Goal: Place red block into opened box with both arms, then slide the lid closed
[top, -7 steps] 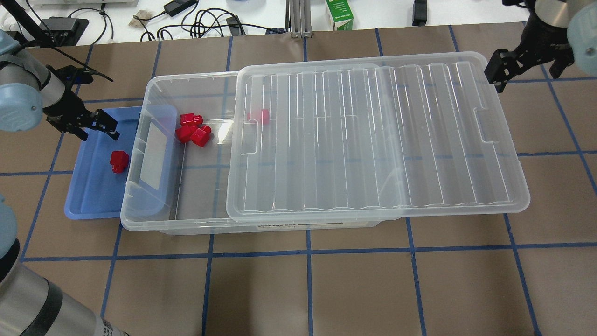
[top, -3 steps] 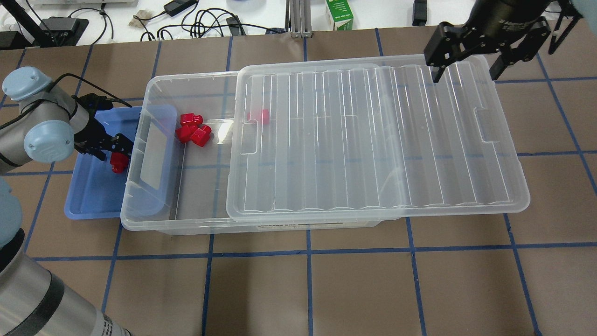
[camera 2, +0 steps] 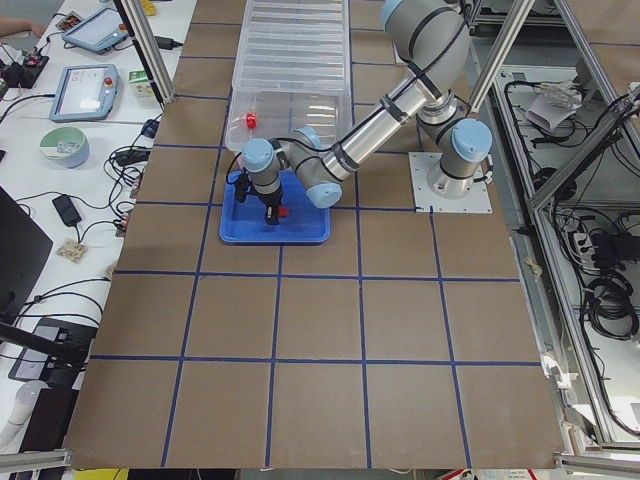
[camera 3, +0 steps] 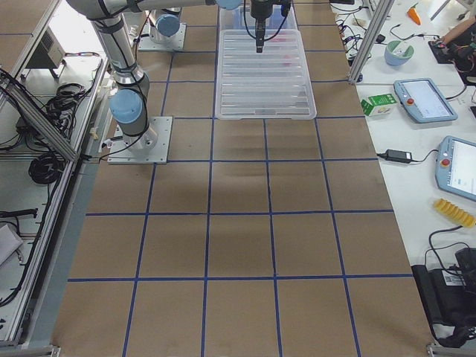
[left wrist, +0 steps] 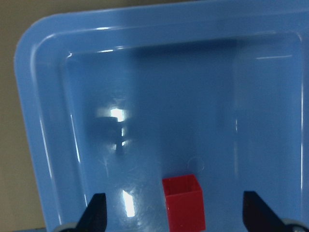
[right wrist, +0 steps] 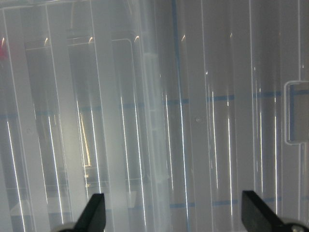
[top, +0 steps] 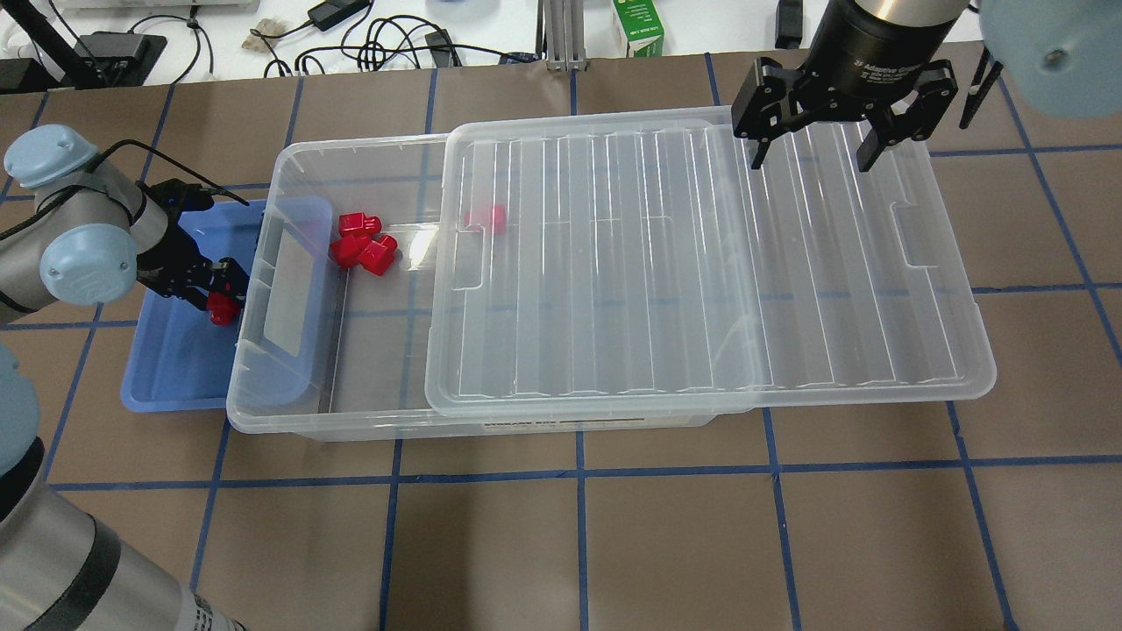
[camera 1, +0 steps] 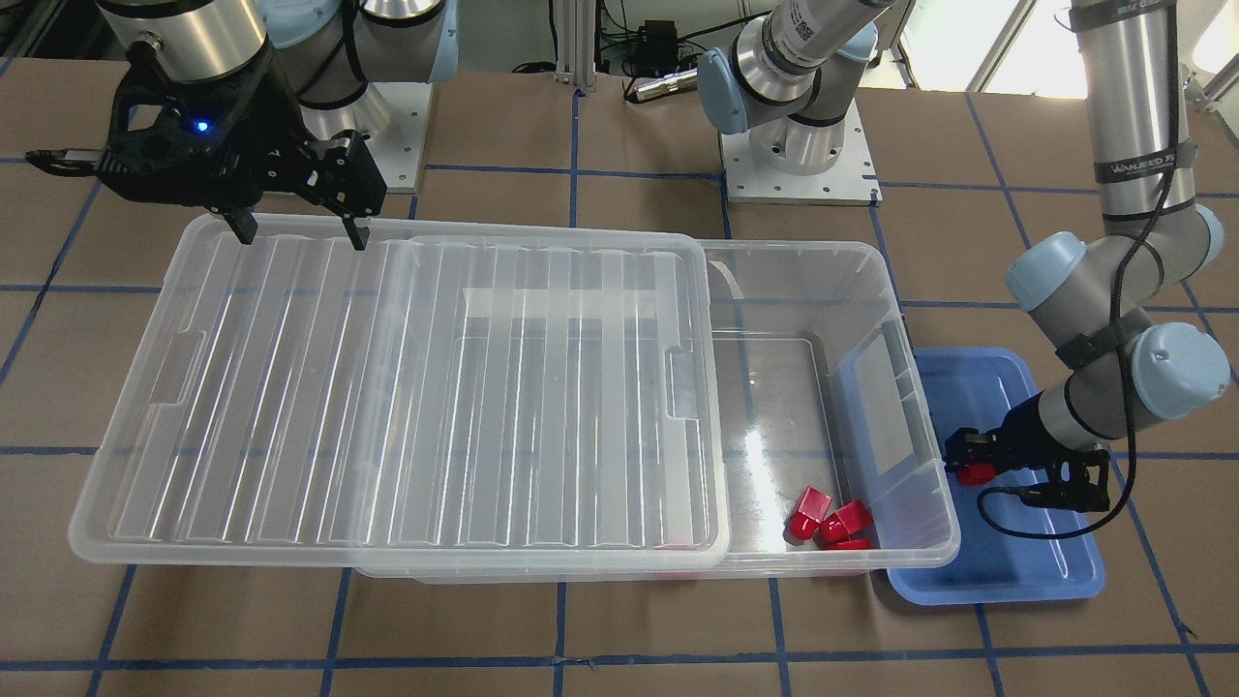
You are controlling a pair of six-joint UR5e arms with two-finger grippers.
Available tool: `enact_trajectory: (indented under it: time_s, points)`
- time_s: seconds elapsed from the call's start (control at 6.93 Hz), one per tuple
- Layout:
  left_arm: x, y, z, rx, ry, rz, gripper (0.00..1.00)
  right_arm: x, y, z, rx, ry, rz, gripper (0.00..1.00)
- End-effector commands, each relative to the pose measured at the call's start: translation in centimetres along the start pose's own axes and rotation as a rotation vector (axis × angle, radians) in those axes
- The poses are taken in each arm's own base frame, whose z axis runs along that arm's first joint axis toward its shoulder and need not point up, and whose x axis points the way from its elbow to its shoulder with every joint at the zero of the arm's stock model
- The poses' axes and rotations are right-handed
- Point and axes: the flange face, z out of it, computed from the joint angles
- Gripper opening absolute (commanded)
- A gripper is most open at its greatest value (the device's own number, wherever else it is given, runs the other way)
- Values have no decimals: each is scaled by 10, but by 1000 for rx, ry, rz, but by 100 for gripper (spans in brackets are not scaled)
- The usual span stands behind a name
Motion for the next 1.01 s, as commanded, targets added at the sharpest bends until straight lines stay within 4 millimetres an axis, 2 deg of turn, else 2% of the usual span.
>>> enact_trajectory:
  time_s: [0.0,0.14,0.29,0.43,0.58,0.72,0.87]
  points:
    - [0,-2,-12,10,-8,7,0,-1,2,4,2,-1,0,100]
    - [-2,-7,-39,0,-58,19,0,-1,2,4,2,0,-2,100]
    - [-3,-16,-96,-10,-69,25,0,0,2,4,1,8,-6,100]
    - [0,-25,-162,17,-89,31,0,0,1,5,0,10,-8,100]
    - [45,-25,-212,-25,-67,50,0,0,2,4,2,11,-6,100]
    - [109,-15,-253,-43,-63,15,0,0,2,4,2,13,-5,100]
    - [176,-8,-252,-56,-61,9,0,0,2,3,3,11,-8,100]
